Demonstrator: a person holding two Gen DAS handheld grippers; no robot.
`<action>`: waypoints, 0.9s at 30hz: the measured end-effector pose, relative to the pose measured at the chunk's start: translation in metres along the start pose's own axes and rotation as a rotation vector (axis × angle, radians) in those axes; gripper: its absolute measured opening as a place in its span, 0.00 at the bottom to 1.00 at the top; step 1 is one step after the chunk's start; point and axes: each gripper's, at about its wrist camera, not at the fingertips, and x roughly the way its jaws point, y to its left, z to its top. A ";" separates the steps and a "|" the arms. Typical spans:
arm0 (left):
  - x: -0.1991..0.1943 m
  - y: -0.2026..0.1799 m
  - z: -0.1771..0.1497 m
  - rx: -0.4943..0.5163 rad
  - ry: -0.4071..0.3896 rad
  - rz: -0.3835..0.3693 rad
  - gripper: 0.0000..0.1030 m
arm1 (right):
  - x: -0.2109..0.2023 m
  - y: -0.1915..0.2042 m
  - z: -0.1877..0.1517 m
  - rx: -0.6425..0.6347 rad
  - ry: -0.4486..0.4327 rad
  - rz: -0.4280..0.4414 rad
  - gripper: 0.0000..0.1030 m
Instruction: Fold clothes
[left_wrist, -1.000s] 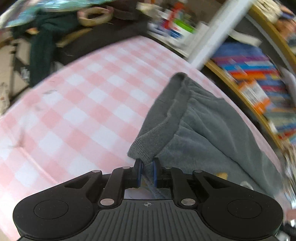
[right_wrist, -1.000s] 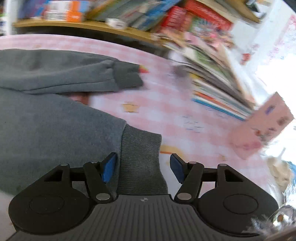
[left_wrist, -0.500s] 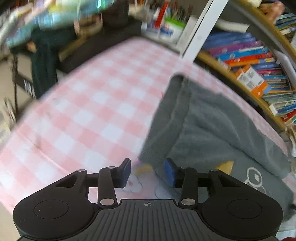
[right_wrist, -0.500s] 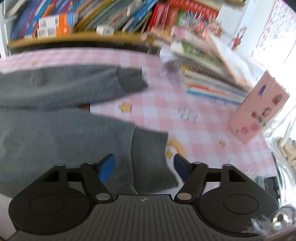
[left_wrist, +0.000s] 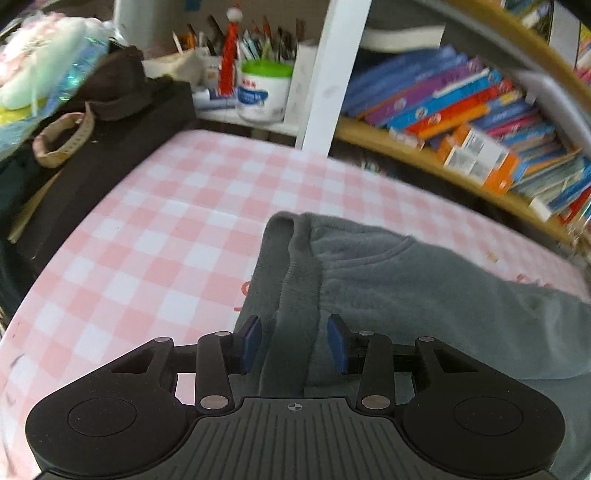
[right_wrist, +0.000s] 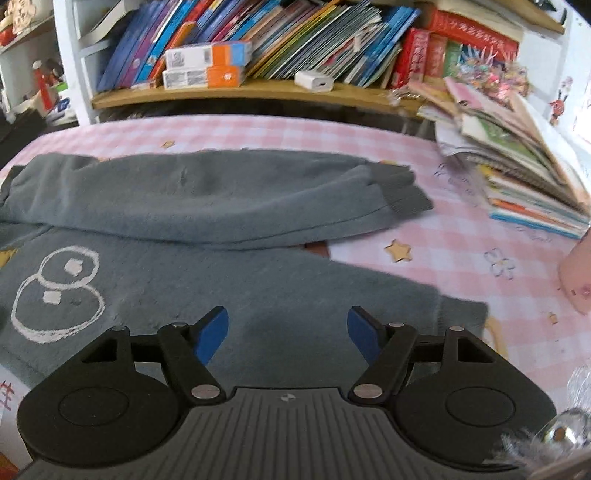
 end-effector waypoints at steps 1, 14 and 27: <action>0.003 -0.001 0.000 0.005 0.009 -0.010 0.25 | 0.001 0.000 -0.002 0.008 0.006 0.001 0.68; -0.024 0.043 -0.006 -0.200 -0.135 0.056 0.03 | 0.006 -0.005 -0.015 0.039 0.053 0.003 0.70; -0.038 0.041 -0.002 -0.145 -0.177 -0.015 0.16 | 0.007 -0.008 0.006 0.009 0.015 0.031 0.73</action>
